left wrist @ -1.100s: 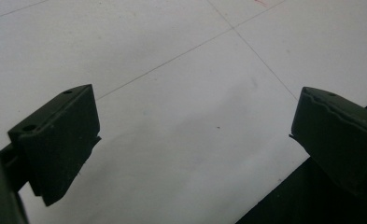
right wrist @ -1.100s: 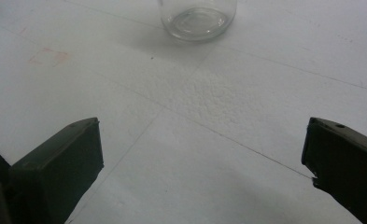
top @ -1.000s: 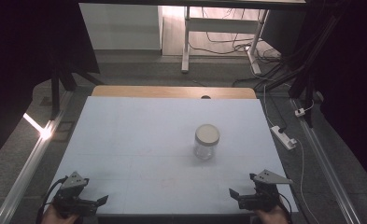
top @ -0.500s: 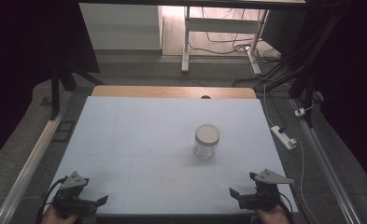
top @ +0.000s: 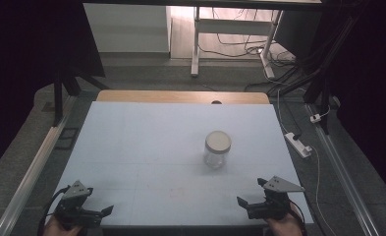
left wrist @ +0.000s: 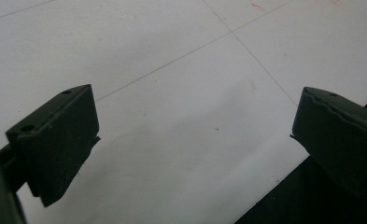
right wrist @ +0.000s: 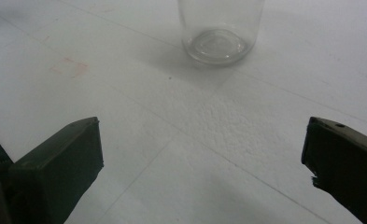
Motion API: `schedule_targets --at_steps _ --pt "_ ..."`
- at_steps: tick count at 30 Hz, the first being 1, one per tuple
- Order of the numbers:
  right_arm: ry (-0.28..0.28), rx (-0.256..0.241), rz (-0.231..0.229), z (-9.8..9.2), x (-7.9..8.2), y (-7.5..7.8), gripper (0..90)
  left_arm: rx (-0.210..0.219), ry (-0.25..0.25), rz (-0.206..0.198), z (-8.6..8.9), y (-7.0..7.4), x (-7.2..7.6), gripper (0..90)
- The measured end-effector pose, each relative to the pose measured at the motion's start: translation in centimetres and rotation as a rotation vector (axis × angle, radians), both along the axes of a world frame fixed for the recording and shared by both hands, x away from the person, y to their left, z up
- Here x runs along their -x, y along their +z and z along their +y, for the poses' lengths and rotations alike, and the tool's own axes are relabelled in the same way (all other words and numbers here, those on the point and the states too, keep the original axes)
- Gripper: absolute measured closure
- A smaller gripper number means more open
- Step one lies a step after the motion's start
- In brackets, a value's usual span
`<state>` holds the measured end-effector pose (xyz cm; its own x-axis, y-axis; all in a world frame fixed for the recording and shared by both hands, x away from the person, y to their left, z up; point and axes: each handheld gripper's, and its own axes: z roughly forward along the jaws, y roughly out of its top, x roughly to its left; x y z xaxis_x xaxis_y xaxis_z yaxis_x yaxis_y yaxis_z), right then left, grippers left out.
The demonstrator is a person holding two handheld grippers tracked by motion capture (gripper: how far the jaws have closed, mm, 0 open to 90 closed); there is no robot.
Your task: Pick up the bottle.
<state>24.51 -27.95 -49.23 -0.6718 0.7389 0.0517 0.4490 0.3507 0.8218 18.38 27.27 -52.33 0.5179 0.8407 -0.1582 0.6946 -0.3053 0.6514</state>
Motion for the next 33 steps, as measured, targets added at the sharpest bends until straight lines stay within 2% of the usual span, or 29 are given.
schedule_targets --at_steps 6,21,26,33 --pt "0.031 0.007 -0.011 1.0 -0.6 0.2 0.0 -0.005 0.002 -0.003 -0.1 0.0 0.0 1.4" --pt "0.046 -0.016 -0.022 2.0 -1.9 0.2 0.0 -0.007 -0.002 0.004 -0.1 0.0 -0.1 1.4" --pt "0.044 -0.030 0.001 2.4 -2.4 0.0 0.0 -0.009 -0.002 0.006 -0.1 0.0 -0.1 1.5" --pt "0.048 -0.008 0.021 3.1 -3.1 -0.4 0.0 -0.006 -0.003 0.008 -0.1 0.0 -0.1 1.4"
